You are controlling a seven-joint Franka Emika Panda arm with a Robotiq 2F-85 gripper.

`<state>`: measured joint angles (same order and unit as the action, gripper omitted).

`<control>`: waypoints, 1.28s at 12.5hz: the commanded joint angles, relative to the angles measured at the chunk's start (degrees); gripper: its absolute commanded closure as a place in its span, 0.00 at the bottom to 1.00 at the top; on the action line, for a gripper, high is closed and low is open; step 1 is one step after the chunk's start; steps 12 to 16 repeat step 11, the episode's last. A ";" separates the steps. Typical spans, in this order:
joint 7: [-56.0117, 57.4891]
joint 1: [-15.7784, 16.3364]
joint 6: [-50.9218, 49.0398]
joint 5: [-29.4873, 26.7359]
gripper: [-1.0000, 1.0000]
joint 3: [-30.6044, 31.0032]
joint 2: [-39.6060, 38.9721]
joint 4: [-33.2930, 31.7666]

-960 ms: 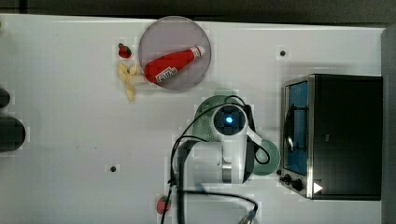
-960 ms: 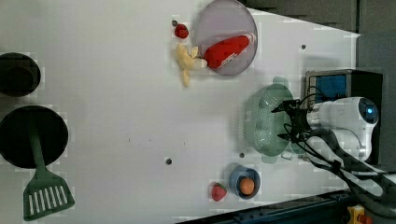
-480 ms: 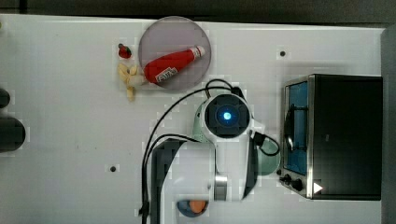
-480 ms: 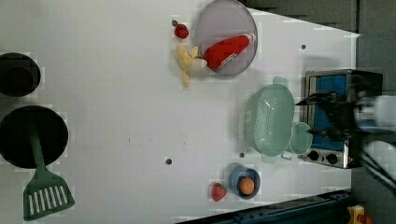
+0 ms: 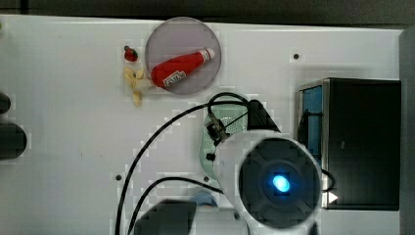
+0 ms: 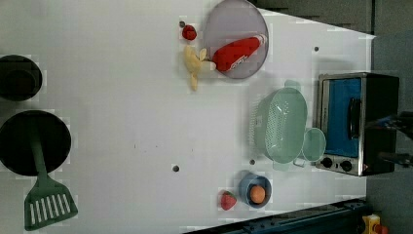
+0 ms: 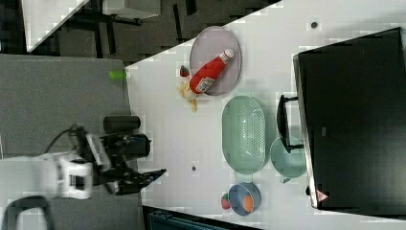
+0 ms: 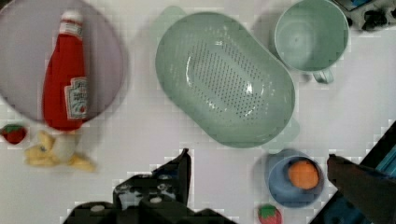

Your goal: Drag strainer left to right.

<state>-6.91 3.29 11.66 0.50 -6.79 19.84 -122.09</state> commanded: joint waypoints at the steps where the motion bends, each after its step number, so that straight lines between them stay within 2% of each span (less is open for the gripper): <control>1: 3.75 0.64 -6.90 0.68 0.00 -0.03 -0.43 2.47; 3: 3.75 0.66 -11.58 0.86 0.00 0.18 -0.43 4.43; 16: 3.75 0.66 -11.62 1.01 0.00 0.34 -2.07 4.45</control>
